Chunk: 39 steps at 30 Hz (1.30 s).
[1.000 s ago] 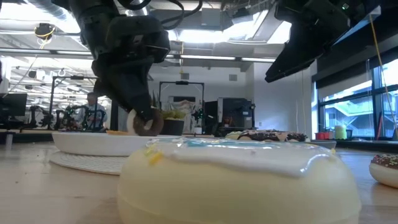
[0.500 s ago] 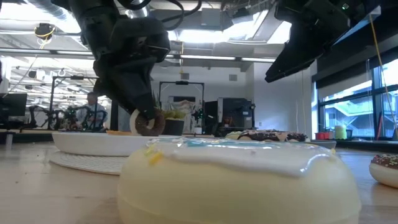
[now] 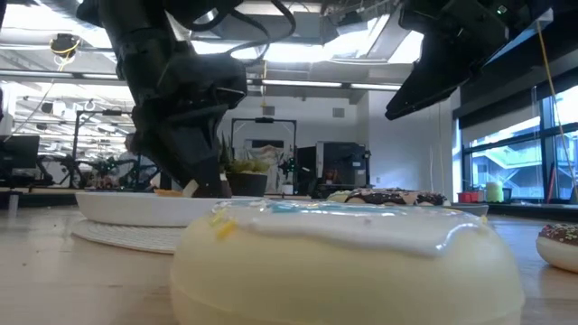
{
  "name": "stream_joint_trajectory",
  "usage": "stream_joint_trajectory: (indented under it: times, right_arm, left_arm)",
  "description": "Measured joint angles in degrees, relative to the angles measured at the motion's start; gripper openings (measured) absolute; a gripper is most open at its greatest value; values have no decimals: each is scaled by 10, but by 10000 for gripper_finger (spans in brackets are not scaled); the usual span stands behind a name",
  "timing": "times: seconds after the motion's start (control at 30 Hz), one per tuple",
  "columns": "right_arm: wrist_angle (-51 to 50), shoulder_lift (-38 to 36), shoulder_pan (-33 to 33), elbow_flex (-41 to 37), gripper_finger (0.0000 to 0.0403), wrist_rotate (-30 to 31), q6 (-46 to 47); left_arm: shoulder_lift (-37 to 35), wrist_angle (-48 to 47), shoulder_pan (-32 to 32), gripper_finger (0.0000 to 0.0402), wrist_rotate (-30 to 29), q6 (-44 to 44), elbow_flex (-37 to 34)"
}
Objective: Pick & Place donuts
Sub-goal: Put the small black donut on the white plate
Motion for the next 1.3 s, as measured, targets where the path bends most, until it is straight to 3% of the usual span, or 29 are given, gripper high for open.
stream_joint_trajectory:
  times: [0.33, 1.03, 1.3]
  right_arm:
    - [-1, 0, 0, 0, 204, 0, 0]
    - [-1, 0, 0, 0, 204, 0, 1]
    - [-1, 0, 0, 0, 204, 0, 0]
  left_arm:
    - [-8, -3, 0, 153, 12, 0, 0]
    - [-11, -37, 1, 152, -13, 15, 0]
    - [-45, -52, 1, 151, -36, 15, 0]
